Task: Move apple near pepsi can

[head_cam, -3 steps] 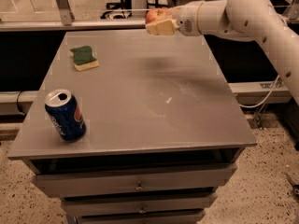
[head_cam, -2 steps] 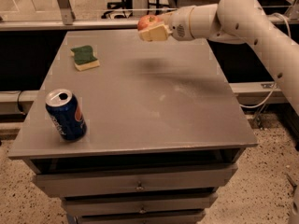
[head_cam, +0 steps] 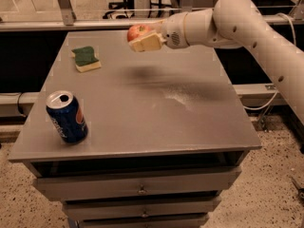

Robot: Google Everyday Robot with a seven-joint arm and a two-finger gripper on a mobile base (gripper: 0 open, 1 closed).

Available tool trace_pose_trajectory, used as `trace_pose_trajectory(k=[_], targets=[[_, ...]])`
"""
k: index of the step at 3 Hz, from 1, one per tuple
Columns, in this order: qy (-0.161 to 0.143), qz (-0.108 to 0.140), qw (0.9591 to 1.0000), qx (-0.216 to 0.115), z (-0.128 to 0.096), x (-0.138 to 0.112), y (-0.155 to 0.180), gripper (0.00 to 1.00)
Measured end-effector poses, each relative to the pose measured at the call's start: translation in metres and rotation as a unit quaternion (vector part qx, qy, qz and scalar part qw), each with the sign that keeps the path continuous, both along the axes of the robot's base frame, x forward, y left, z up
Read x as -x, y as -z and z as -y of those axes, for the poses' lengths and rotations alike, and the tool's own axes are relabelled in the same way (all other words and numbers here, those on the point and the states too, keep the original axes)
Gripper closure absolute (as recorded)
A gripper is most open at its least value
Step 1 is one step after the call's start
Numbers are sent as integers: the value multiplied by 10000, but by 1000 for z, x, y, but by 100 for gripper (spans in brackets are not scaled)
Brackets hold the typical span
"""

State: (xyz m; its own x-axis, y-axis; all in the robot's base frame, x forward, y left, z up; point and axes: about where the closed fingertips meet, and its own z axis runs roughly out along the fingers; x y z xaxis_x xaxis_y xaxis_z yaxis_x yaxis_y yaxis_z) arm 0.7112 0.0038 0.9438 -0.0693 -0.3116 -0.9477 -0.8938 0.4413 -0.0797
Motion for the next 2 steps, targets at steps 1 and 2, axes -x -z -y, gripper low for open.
trace_pose_trajectory(k=[1,2], targets=[[-663,-227,9974,153,-33,51,15,100],[-1386,-708,9877,171,-65,112,46,100]])
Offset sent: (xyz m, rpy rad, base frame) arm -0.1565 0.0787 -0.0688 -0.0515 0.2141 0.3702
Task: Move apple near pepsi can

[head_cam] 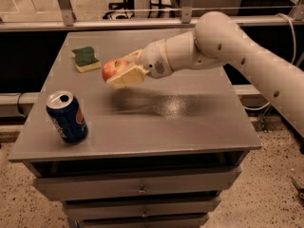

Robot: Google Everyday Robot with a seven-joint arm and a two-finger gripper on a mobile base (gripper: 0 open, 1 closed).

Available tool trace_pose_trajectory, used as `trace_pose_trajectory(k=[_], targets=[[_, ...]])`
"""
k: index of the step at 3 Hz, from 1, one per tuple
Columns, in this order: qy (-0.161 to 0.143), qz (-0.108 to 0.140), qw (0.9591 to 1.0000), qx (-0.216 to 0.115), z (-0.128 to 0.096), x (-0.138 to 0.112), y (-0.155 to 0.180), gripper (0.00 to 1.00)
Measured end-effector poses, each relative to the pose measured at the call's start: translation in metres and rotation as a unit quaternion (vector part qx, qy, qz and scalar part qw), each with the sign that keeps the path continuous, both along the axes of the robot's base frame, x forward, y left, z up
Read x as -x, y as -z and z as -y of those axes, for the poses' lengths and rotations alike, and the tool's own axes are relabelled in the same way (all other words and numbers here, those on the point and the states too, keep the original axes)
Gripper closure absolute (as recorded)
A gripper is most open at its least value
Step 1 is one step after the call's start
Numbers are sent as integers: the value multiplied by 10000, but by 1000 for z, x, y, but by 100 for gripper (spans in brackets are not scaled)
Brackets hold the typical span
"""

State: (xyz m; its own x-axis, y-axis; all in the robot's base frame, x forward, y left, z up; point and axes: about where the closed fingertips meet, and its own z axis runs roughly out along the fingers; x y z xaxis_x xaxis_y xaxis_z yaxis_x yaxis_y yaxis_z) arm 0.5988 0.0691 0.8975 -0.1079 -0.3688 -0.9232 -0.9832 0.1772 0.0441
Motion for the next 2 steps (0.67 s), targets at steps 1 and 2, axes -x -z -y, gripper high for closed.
trace_pose_trajectory(k=[1,2], targets=[[-397,-242,9989,-107,-20,31,11,100],[-718,-441,9961,-275,-37,57,12,100]])
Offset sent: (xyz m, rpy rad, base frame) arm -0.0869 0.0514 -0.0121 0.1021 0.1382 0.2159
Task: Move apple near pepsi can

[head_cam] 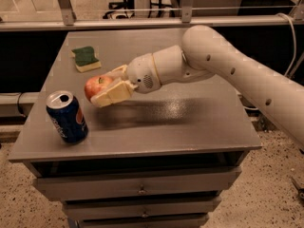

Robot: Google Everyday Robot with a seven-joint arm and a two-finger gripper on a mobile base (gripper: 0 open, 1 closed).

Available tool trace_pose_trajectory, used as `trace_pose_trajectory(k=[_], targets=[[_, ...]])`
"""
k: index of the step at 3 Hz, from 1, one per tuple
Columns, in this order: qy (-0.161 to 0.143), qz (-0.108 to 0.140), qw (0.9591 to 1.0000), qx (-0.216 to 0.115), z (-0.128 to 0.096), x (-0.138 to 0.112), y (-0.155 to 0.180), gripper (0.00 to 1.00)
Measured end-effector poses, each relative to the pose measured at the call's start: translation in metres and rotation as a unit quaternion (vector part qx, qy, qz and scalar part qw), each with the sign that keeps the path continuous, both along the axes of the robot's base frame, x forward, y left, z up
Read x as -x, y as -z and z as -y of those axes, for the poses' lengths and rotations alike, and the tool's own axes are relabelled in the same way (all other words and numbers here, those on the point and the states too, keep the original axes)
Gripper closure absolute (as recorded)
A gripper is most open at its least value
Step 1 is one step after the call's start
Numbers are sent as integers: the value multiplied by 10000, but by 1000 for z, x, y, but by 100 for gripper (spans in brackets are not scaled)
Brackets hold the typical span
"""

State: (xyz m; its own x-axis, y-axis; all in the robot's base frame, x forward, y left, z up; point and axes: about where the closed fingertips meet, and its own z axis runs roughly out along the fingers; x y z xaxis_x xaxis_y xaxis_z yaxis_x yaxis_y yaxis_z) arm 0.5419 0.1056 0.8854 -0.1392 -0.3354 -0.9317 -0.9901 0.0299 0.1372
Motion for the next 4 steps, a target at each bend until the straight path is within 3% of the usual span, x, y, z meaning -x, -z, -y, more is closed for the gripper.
trace_pose_trajectory(k=[2,3,4], targets=[[-661,-232,9974,-151,-6,35,19,97],[-952,-187,9952,-162,-5,43,26,66],[-1133,-138,9934,-140,-5,47,30,43]])
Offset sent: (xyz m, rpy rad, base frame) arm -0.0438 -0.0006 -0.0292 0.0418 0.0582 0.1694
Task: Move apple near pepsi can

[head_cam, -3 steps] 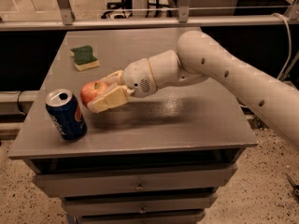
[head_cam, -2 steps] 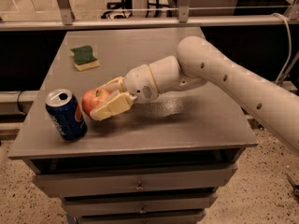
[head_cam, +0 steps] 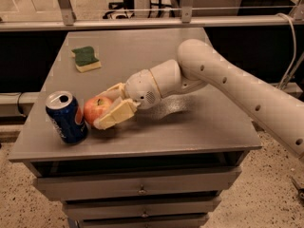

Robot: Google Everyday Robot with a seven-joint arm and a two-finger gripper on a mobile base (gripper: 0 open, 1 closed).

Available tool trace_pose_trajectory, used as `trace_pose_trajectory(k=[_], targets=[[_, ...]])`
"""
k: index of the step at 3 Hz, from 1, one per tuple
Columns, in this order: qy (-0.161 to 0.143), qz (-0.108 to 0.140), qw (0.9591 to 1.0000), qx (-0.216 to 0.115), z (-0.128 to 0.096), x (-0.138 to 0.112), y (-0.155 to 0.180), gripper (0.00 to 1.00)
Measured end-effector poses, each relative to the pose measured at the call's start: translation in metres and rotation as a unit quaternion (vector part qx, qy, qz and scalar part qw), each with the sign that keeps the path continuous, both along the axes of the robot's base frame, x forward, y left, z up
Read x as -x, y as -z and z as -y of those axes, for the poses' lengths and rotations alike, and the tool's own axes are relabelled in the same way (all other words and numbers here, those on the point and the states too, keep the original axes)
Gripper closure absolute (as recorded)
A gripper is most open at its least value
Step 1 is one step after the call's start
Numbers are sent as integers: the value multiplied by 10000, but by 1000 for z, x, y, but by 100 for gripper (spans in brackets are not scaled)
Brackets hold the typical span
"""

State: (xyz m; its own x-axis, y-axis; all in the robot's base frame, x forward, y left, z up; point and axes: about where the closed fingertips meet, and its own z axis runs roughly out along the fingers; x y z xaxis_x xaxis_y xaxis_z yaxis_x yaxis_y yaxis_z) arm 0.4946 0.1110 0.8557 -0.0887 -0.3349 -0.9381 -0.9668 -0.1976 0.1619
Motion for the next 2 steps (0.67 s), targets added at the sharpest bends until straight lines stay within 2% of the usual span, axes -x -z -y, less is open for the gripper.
trace_pose_trajectory(k=[1,2], targets=[[-121,57,9999,24,-1,3,3,19],[-196,94,9998,37,-1,5,4,0]])
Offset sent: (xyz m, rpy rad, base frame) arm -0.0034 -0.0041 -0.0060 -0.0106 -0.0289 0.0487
